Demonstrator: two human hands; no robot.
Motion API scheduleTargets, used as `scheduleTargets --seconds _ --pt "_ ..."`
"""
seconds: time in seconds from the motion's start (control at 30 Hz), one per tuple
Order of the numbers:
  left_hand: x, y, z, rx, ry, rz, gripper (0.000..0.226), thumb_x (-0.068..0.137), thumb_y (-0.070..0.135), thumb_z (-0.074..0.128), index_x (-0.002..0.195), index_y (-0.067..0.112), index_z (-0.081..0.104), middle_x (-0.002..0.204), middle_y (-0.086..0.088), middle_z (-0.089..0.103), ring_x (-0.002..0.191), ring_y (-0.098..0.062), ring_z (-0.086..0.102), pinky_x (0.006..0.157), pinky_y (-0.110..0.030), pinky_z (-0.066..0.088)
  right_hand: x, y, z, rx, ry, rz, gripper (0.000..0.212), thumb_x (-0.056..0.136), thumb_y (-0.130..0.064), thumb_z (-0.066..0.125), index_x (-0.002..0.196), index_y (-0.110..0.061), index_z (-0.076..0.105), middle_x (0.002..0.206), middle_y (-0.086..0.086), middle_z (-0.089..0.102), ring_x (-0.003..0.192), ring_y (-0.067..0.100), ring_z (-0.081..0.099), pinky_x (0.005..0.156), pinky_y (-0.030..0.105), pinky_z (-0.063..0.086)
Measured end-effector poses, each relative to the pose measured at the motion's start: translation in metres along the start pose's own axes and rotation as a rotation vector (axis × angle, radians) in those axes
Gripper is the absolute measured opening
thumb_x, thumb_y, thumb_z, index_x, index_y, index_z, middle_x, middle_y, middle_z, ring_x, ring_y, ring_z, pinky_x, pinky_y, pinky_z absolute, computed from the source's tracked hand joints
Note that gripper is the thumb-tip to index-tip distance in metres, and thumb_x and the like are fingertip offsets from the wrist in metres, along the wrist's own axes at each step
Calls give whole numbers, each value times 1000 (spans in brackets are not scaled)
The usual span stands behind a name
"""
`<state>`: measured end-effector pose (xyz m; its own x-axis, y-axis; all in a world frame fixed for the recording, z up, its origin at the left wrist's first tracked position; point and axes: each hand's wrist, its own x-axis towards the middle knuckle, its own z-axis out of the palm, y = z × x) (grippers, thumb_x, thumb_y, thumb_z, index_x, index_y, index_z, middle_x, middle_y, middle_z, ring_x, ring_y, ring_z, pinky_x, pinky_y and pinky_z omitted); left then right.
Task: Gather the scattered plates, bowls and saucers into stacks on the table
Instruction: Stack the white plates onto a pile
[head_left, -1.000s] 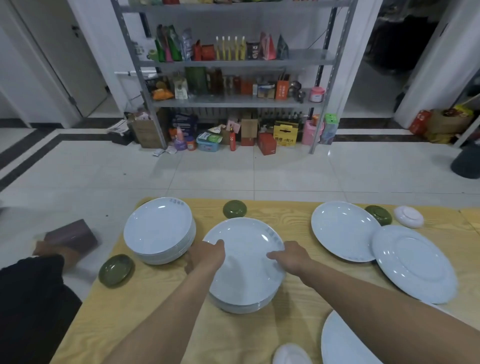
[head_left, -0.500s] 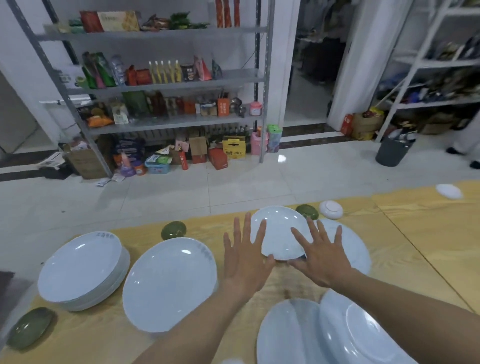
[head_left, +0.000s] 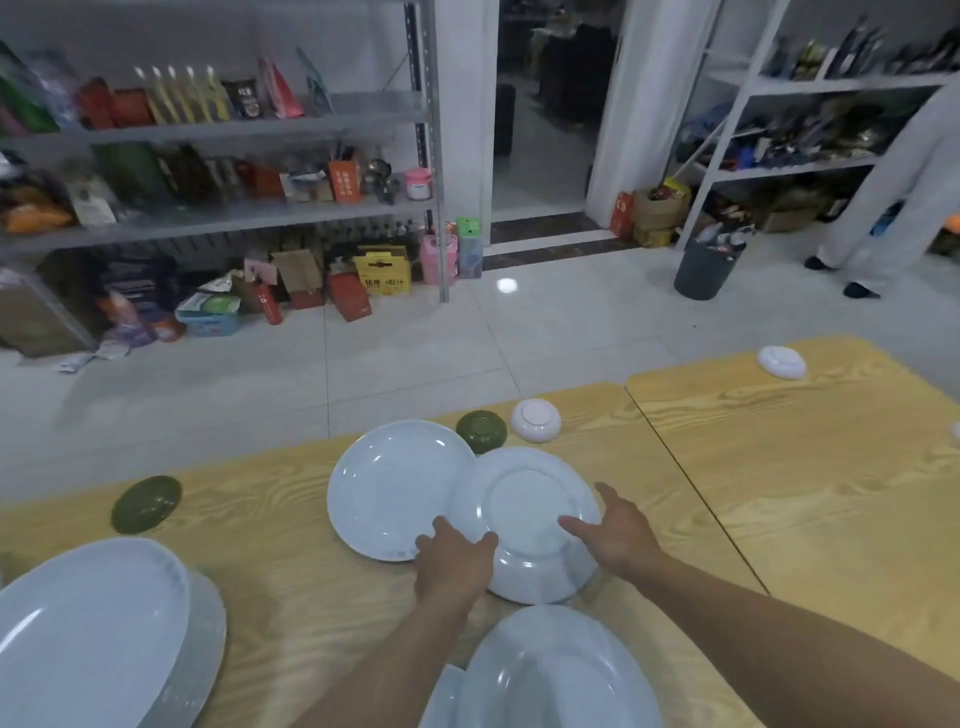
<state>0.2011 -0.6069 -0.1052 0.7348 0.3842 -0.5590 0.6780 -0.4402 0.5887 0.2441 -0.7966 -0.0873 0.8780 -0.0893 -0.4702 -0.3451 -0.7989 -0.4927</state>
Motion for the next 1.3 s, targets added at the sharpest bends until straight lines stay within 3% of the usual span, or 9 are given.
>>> scheduleTargets --seconds 0.17,0.4,0.53,0.7,0.93,1.03,1.13,1.23,1.3 --pt "29 8 23 -310 10 -229 67 82 38 68 133 4 40 133 -13 51 119 -32 51 96 -36 46 52 18 3 504 -96 278 93 82 -36 77 153 -11 23 154 10 34 136 32 39 98 38 39" --pt "43 9 36 -370 56 -216 61 75 25 81 118 8 41 123 -11 54 109 -29 52 90 -35 48 80 15 9 553 -165 359 83 63 -31 88 129 3 50 120 16 60 98 34 61 73 40 54" --pt "44 11 36 -340 81 -214 58 73 21 83 108 10 38 107 -6 51 100 -26 50 86 -34 47 97 25 17 623 -193 379 97 35 -41 90 118 -1 60 109 15 67 89 36 68 76 50 59" --pt "41 10 29 -313 96 -230 59 73 17 80 114 6 41 102 -4 49 94 -25 48 81 -31 46 82 7 6 767 -242 413 81 63 -39 89 126 0 55 111 16 66 87 32 65 60 35 52" --pt "27 19 -8 -286 141 -162 57 72 19 80 111 13 38 108 -7 51 95 -28 52 78 -35 49 68 -20 8 995 -94 404 86 62 -74 69 119 -11 62 108 9 69 94 32 66 90 45 54" --pt "15 21 -30 -356 151 -109 51 78 16 73 110 18 34 108 -6 51 93 -28 52 72 -34 49 52 -46 11 1071 29 435 92 69 -73 64 132 -8 51 121 12 63 107 35 61 94 46 51" --pt "6 17 -59 -639 110 -111 36 85 26 59 112 17 38 108 -7 52 85 -22 50 61 -30 41 33 -76 14 1181 70 444 82 78 -67 60 134 -8 46 122 12 61 109 34 59 95 45 48" --pt "5 3 -90 -931 82 -105 51 72 48 50 113 18 51 106 -4 59 89 -21 54 81 -36 47 13 -105 18 1203 71 394 57 89 -60 45 120 -13 51 108 9 60 94 30 58 80 37 48" --pt "2 -10 -110 -1015 86 -62 47 86 53 49 119 19 52 107 3 60 96 -16 56 94 -38 45 0 -124 26 1220 34 316 43 94 -51 38 105 -13 56 99 8 61 79 26 57 67 32 45"
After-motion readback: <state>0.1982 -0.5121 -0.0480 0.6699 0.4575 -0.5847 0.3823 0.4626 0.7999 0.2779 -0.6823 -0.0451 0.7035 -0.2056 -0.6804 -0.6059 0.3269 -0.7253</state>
